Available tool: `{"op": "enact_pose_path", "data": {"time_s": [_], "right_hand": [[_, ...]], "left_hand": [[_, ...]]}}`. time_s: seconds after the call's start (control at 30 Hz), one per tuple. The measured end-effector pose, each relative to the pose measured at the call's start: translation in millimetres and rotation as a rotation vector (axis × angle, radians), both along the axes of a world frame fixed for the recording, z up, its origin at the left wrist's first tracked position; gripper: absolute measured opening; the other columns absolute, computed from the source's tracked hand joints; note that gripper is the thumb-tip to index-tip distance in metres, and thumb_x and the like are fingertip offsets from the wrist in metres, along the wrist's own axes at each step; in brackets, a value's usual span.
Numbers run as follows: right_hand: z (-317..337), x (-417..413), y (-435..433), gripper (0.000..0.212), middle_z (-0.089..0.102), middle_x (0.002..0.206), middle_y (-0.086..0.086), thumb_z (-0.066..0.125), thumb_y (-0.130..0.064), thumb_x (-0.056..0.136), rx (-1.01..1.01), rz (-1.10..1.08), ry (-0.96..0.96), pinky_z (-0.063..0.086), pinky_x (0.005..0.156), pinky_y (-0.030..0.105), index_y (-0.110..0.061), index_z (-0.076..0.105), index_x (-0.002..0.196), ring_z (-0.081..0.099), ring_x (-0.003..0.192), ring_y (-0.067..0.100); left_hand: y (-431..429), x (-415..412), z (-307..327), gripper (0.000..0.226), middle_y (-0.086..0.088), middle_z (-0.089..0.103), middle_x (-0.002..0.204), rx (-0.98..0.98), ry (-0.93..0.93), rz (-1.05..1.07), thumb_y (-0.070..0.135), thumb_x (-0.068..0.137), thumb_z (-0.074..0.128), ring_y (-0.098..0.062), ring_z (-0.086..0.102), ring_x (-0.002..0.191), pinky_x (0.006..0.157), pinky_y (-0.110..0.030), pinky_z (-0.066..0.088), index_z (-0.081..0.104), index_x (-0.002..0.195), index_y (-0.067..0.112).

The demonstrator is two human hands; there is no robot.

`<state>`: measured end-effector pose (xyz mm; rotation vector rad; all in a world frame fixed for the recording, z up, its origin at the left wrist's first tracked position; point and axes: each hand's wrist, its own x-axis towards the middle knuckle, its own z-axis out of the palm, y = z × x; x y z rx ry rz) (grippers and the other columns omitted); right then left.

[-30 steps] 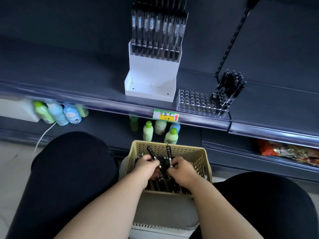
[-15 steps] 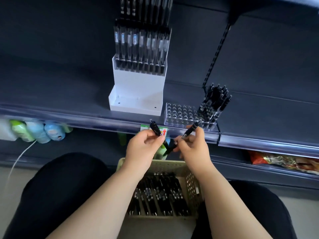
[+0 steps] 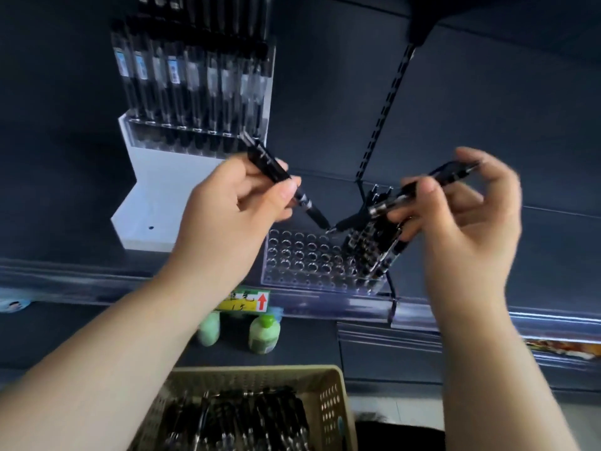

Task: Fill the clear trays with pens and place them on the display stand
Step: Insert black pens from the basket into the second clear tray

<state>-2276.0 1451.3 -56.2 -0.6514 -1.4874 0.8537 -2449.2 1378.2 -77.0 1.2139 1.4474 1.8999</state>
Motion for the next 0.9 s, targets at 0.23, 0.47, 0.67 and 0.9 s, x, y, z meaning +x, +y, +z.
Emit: {"op": "enact_pose_path", "data": {"time_s": [0.23, 0.47, 0.67, 0.9], "right_hand": [[24.5, 11.4, 47.5, 0.009, 0.066, 0.074, 0.003, 0.054, -0.025, 0.091, 0.045, -0.11, -0.248, 0.049, 0.048, 0.027, -0.026, 0.055, 0.081, 0.069, 0.058, 0.018], [9.5, 16.0, 44.0, 0.01, 0.067, 0.072, -0.015, 0.06, -0.032, 0.081, 0.088, -0.188, -0.546, 0.05, 0.063, 0.016, -0.035, 0.063, 0.09, 0.065, 0.068, 0.003], [3.3, 11.5, 38.0, 0.014, 0.057, 0.067, -0.026, 0.067, -0.022, 0.084, 0.176, -0.196, -0.685, 0.035, 0.06, -0.002, -0.031, 0.064, 0.094, 0.052, 0.062, -0.016], [0.5, 7.8, 40.0, 0.012, 0.058, 0.071, -0.024, 0.068, -0.023, 0.083, 0.189, -0.208, -0.744, 0.035, 0.061, -0.002, -0.028, 0.067, 0.094, 0.049, 0.058, -0.015]], "left_hand": [[43.5, -13.8, 13.2, 0.01, 0.005, 0.073, 0.094, 0.064, 0.06, -0.12, 0.026, 0.082, 0.067, -0.011, 0.069, 0.09, 0.072, -0.022, 0.057, 0.066, 0.092, 0.029], [40.7, -13.7, -18.4, 0.017, 0.0, 0.074, 0.086, -0.047, -0.069, -0.14, 0.03, 0.066, 0.073, -0.016, 0.071, 0.082, 0.071, -0.022, 0.056, 0.074, 0.082, 0.024], [37.2, -8.2, -25.2, 0.021, 0.007, 0.074, 0.089, -0.119, 0.055, -0.131, 0.035, 0.07, 0.073, -0.012, 0.071, 0.082, 0.074, -0.023, 0.056, 0.072, 0.09, 0.031], [34.1, -3.1, -23.7, 0.023, 0.011, 0.074, 0.086, -0.133, 0.077, -0.122, 0.039, 0.065, 0.071, -0.009, 0.071, 0.08, 0.076, -0.019, 0.054, 0.072, 0.089, 0.036]]}}
